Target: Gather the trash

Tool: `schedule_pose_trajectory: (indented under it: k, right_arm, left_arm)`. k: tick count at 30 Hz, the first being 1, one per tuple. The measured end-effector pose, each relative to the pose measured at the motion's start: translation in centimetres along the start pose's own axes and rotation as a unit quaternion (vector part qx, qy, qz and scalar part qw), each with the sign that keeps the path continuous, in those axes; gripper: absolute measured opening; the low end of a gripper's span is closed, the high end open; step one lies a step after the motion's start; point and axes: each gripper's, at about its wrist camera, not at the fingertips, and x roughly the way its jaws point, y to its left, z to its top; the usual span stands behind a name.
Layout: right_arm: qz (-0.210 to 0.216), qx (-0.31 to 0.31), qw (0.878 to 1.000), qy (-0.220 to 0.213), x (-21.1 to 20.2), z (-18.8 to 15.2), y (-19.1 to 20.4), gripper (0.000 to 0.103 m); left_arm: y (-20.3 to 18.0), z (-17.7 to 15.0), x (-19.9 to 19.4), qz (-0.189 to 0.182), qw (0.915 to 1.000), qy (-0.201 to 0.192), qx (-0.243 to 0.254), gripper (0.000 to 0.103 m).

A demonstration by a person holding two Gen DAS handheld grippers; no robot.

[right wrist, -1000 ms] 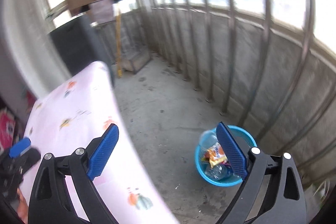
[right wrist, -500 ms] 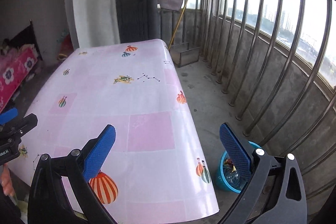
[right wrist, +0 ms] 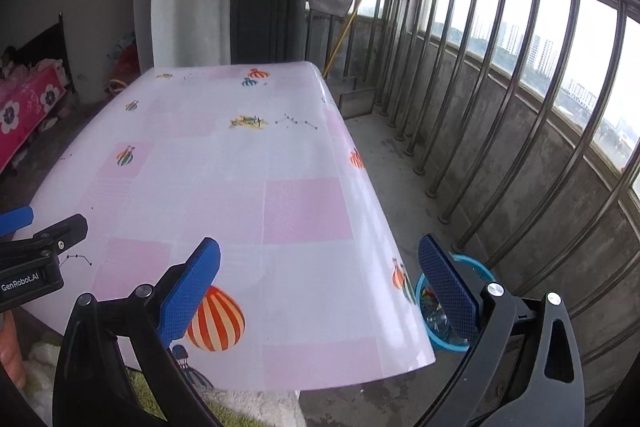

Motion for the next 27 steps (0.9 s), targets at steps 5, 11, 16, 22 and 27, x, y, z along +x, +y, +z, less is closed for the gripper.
schedule_pose_trajectory:
  k: [5, 11, 16, 22, 27]
  right_arm:
    - [-0.017, 0.006, 0.998, 0.057, 1.6, -2.7, -0.4, 0.096]
    - [-0.033, 0.021, 0.996, 0.079, 1.6, -3.3, -2.1, 0.096]
    - [-0.051, 0.031, 0.994, 0.088, 1.6, -3.7, -3.5, 0.096]
    - [-0.065, 0.039, 0.993, 0.088, 1.5, -3.7, -4.5, 0.096]
    - [-0.071, 0.042, 0.993, 0.089, 1.5, -3.8, -4.8, 0.096]
  left_arm:
    - [-1.7, -0.9, 1.4, -0.010, 0.9982, 0.050, 0.031, 0.093]
    - [-2.7, -1.0, 1.9, -0.006, 0.9973, 0.057, 0.045, 0.093]
    - [-3.5, -1.1, 1.9, -0.003, 0.9964, 0.058, 0.062, 0.093]
    - [-4.4, -1.2, 1.6, -0.001, 0.9952, 0.055, 0.081, 0.093]
    - [-5.0, -1.3, 1.5, -0.002, 0.9943, 0.056, 0.091, 0.093]
